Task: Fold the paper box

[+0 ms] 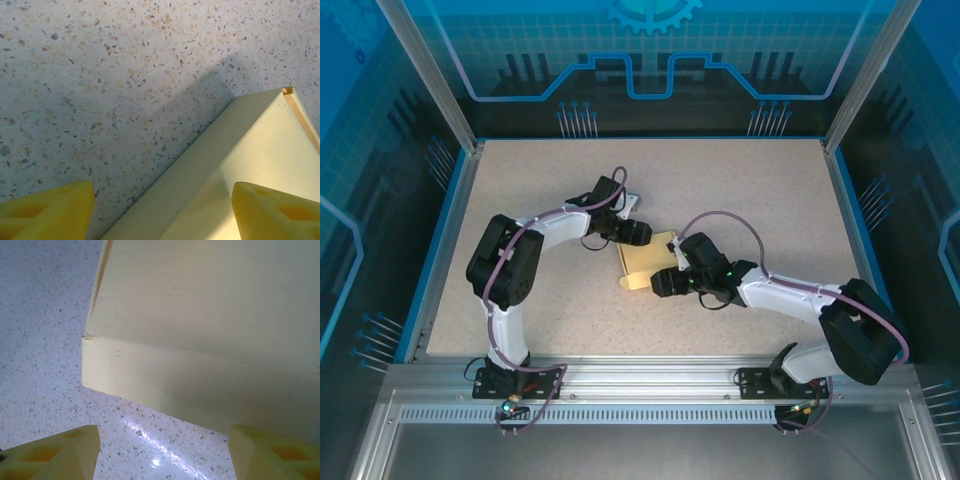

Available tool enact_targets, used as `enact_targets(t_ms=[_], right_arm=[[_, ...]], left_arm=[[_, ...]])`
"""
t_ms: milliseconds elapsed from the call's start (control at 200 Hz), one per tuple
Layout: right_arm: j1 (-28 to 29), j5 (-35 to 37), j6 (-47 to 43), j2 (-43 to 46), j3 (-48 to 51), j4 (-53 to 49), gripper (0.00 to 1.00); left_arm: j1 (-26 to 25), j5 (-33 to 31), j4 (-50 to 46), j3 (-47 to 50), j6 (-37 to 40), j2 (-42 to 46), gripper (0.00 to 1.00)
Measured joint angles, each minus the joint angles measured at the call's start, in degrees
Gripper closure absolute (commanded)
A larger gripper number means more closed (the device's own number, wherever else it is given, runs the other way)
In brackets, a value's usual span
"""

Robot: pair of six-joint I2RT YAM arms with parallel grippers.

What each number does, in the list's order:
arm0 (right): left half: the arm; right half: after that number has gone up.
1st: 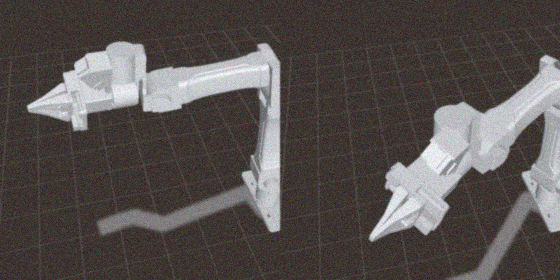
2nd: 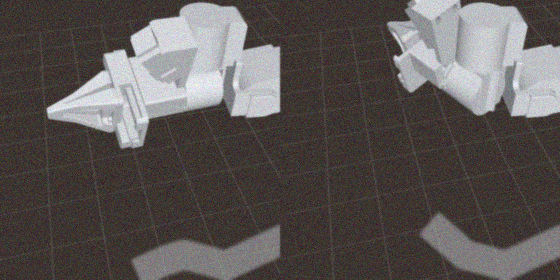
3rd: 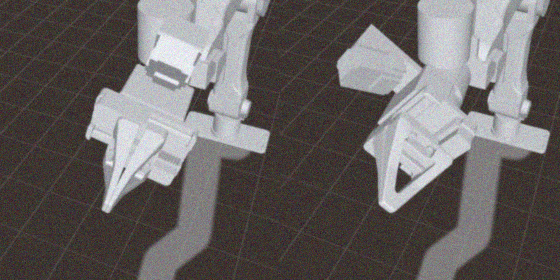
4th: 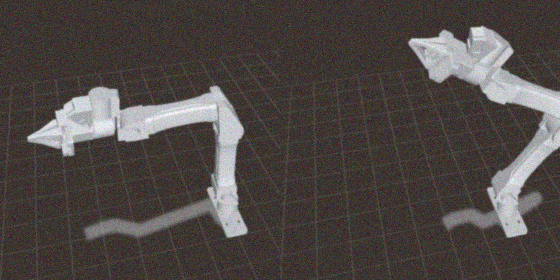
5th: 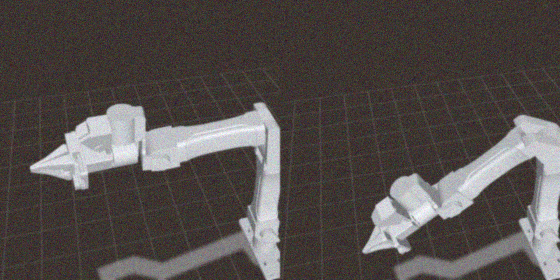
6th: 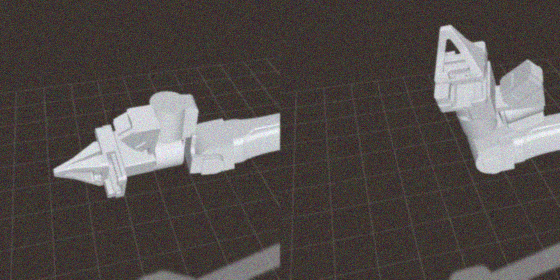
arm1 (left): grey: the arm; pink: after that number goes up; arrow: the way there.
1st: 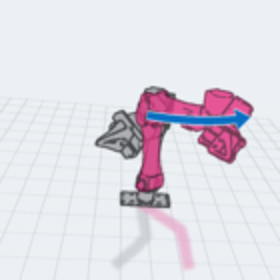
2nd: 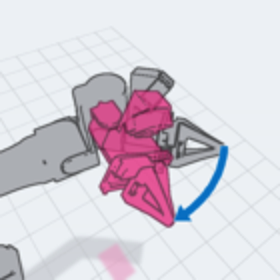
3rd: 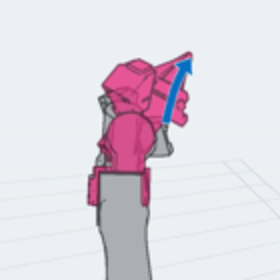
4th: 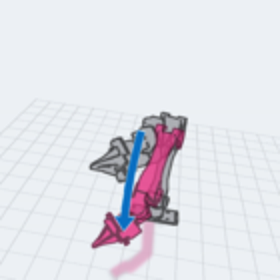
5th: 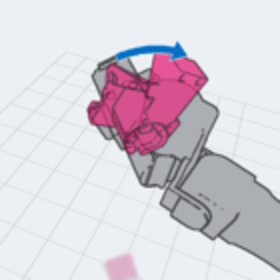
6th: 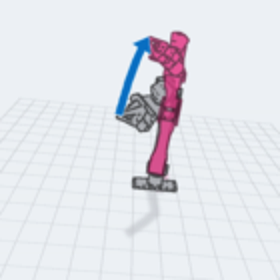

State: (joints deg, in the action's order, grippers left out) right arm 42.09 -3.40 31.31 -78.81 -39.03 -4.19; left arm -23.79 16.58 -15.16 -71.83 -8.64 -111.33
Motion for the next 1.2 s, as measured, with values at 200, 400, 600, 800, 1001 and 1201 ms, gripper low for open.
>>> enact_targets(t_ms=[200, 400, 600, 800, 1001, 1201], right_arm=[[-0.04, 0.2, 0.04, 1.73, 1.77, -0.7, 0.31], [-0.61, 0.17, 0.28, 3.76, 4.42, -2.73, 0.31], [-4.35, -1.75, 1.11, 6.88, 6.54, -3.21, 0.29], [-7.72, -6.45, 2.86, 7.08, 8.9, -1.05, 0.28], [-9.79, -10.8, 4.74, 4.17, 8.94, 3.96, 0.3], [-10.99, -14.19, 6.43, 0.37, 9.01, 8.96, 0.4]], left_arm=[[0.0, 2.84, 1.27, 4.52, -1.49, 2.43, 0.32], [-0.7, 4.92, 3.17, 11.63, -3.5, 7.91, 0.32], [-4.33, 4.98, 5.01, 18.01, -5.18, 14.4, 0.29], [-5.07, 4.07, 5.2, 18.84, -5.38, 16.17, 0.28], [-4.87, 2.75, 4.9, 16.81, -5.2, 14.69, 0.32], [-4.87, 2.78, 4.96, 14.64, -4.98, 12.61, 0.42]])
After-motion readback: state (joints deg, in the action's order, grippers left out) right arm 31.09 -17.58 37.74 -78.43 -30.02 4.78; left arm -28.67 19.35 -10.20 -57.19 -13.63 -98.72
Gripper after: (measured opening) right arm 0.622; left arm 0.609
